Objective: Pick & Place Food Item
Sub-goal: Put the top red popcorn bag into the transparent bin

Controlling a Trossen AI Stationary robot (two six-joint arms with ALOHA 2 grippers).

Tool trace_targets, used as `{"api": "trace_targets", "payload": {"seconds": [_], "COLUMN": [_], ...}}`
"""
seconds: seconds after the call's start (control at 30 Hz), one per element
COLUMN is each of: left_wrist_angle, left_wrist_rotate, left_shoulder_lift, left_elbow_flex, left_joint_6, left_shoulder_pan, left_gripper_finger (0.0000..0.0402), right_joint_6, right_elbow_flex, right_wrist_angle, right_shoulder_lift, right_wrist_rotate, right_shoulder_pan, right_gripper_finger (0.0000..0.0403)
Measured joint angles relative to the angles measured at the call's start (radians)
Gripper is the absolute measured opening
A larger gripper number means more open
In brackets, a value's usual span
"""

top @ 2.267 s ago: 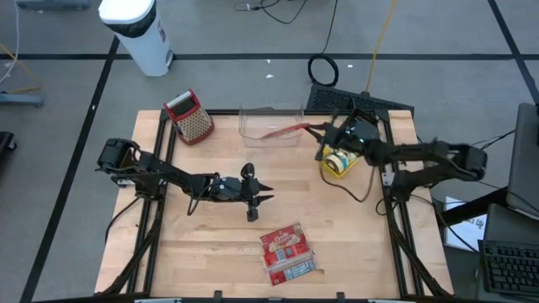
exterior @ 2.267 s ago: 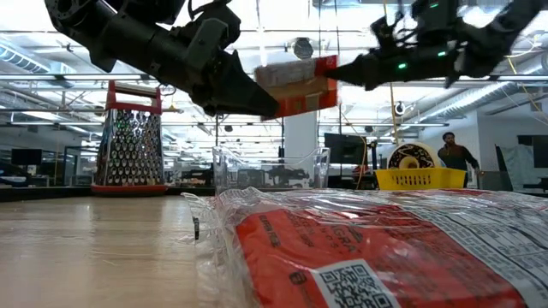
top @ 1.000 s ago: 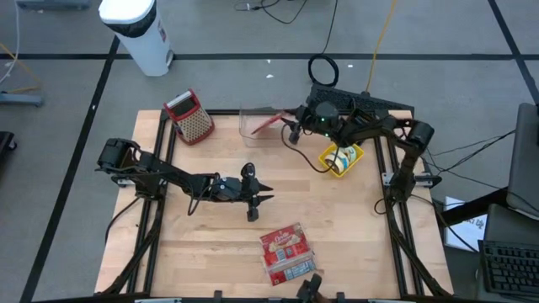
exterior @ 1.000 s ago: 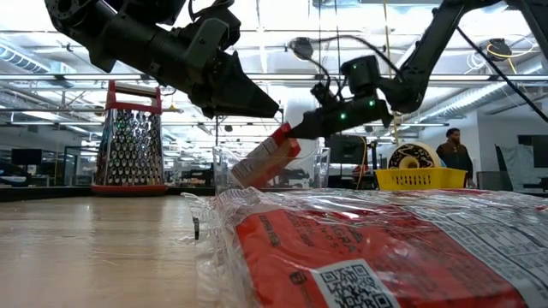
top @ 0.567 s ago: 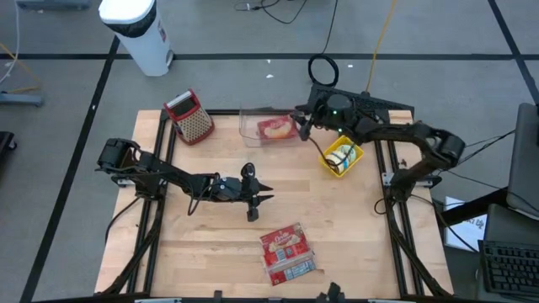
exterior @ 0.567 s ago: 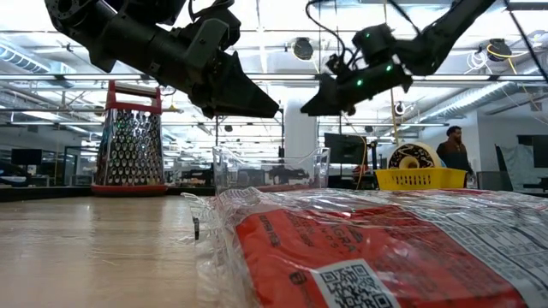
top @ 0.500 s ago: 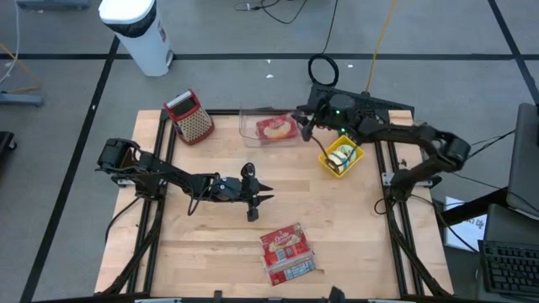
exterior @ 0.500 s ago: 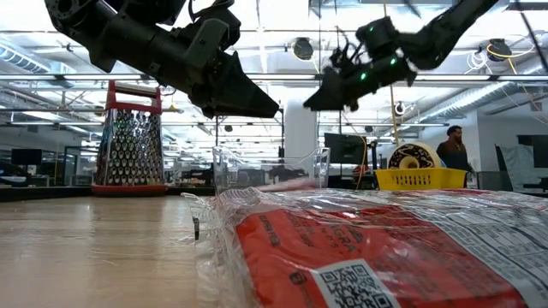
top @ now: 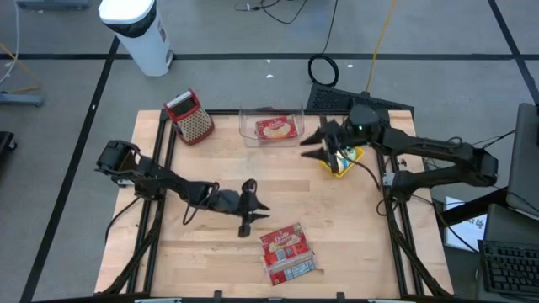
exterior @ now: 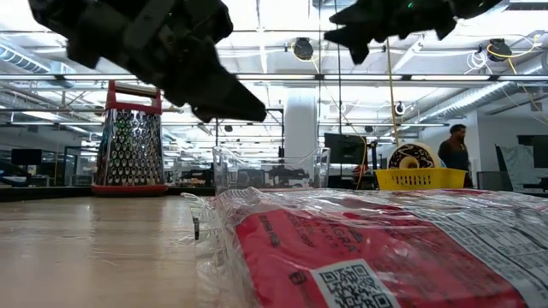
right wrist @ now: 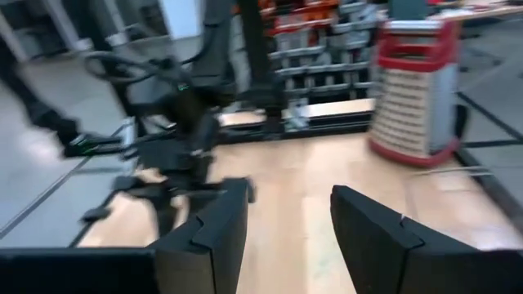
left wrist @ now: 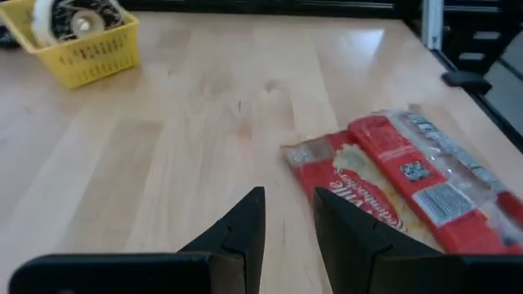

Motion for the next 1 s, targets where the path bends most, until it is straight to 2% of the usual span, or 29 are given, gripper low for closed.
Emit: {"api": "trace_targets", "payload": {"seconds": [0.1, 0.2, 0.33, 0.43, 0.57, 0.67, 0.83, 1.0], "left_wrist_angle": [-0.010, -0.053, -0.065, -0.072, -0.068, -0.072, -0.066, -0.055], "left_wrist_rotate": [-0.053, -0.078, -0.041, 0.008, 0.013, -0.029, -0.040, 0.011], "left_shoulder_lift": [0.000, 0.000, 0.020, 0.069, 0.147, 0.212, 0.296, 0.356], "left_elbow_flex": [0.003, 0.015, 0.032, 0.042, 0.069, 0.089, 0.128, 0.175], "left_joint_6": [-0.073, -0.173, -0.272, -0.271, -0.269, -0.305, -0.344, -0.339], "left_shoulder_pan": [-0.042, -0.073, -0.099, -0.123, -0.144, -0.140, -0.128, -0.130], "left_gripper_finger": [0.0106, 0.0125, 0.0172, 0.0208, 0.0237, 0.0245, 0.0246, 0.0246], "right_joint_6": [-0.018, -0.018, -0.020, -0.021, -0.024, -0.039, -0.049, -0.049], "right_elbow_flex": [-0.007, -0.030, -0.053, -0.066, -0.082, -0.083, -0.083, -0.083], "right_wrist_angle": [-0.026, -0.010, -0.002, 0.011, 0.050, 0.050, 0.050, 0.038], "right_shoulder_lift": [-0.022, -0.029, -0.030, -0.030, -0.030, -0.030, -0.030, -0.030], "right_wrist_rotate": [0.002, 0.003, 0.003, 0.004, 0.003, 0.004, 0.004, 0.004], "right_shoulder_pan": [0.059, 0.108, 0.157, 0.193, 0.234, 0.259, 0.289, 0.310], "right_gripper_finger": [0.0166, 0.0165, 0.0166, 0.0168, 0.0168, 0.0166, 0.0164, 0.0163]}}
